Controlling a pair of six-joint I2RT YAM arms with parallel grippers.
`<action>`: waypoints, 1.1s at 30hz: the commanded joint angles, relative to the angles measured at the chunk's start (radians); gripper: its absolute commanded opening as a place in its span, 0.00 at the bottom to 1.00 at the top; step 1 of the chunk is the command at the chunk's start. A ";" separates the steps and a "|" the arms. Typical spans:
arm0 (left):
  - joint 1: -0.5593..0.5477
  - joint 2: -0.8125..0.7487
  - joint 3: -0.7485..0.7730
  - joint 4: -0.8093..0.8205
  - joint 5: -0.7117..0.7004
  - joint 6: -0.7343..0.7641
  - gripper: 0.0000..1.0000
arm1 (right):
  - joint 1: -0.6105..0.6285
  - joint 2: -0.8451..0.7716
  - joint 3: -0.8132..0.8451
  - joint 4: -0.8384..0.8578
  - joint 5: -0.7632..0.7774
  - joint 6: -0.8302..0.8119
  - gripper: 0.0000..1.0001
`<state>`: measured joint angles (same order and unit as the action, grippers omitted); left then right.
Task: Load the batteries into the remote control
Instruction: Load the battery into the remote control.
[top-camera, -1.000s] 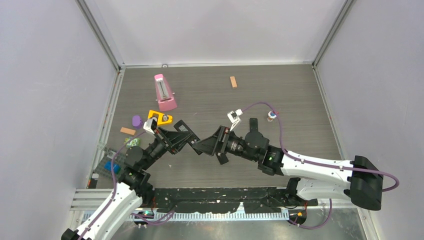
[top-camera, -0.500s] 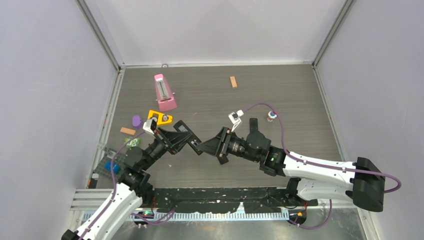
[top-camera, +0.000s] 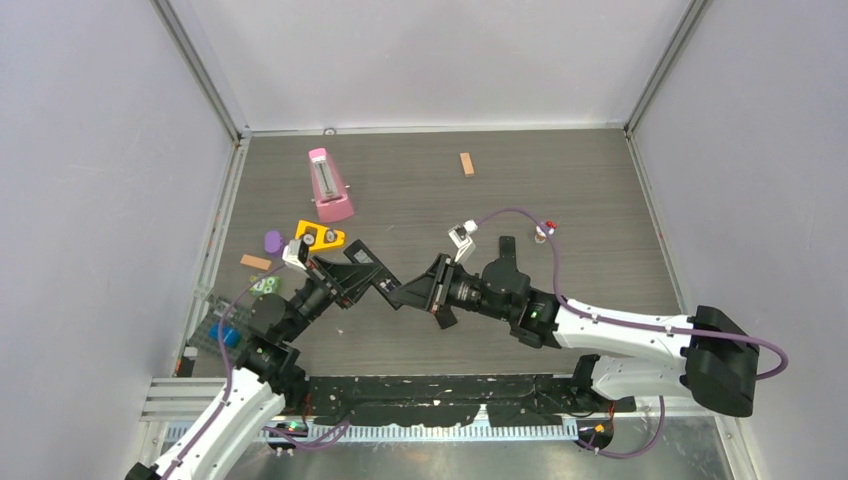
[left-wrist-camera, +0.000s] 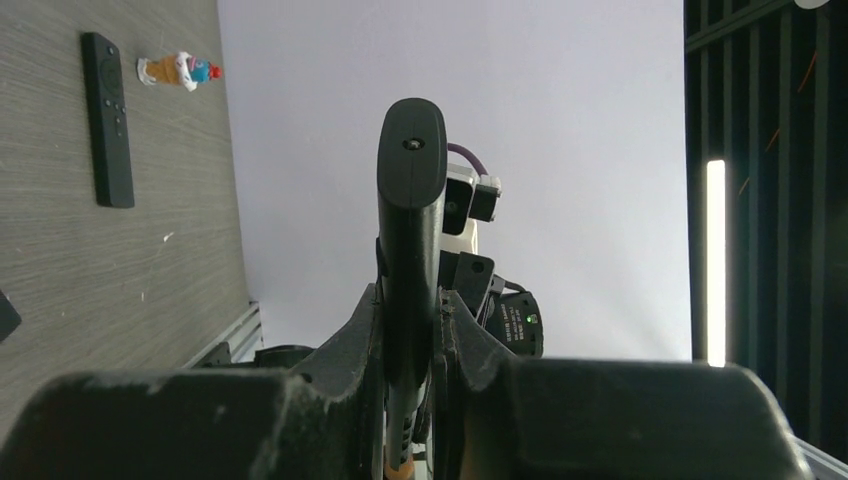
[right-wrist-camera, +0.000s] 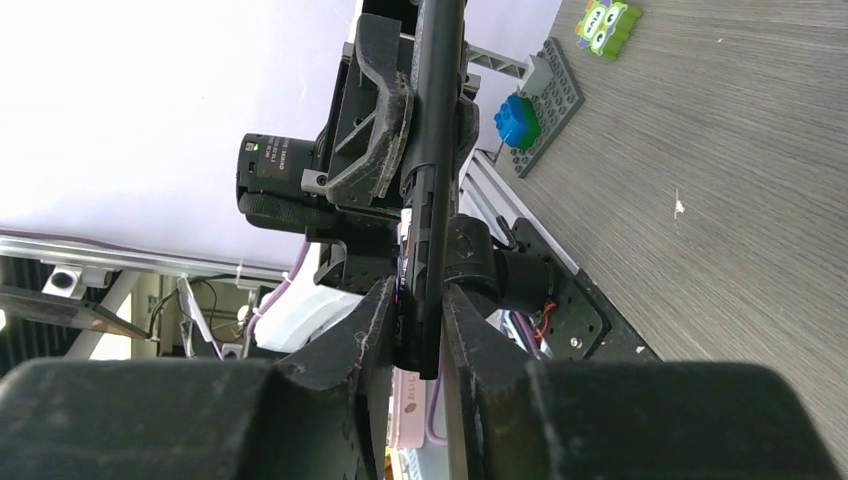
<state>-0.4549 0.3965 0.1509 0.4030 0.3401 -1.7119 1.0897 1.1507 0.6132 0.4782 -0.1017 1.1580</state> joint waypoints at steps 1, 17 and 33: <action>-0.008 -0.019 0.016 0.068 0.057 0.011 0.00 | -0.013 0.035 0.022 0.059 -0.006 0.020 0.24; -0.007 -0.054 0.094 -0.092 0.018 0.269 0.00 | -0.017 -0.146 -0.022 -0.009 0.026 -0.154 0.84; -0.007 0.003 0.142 -0.039 0.141 0.277 0.00 | -0.019 0.026 0.119 -0.039 -0.147 -0.276 0.52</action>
<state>-0.4610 0.3908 0.2554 0.2970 0.4347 -1.4364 1.0733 1.1564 0.6758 0.3946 -0.2062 0.8917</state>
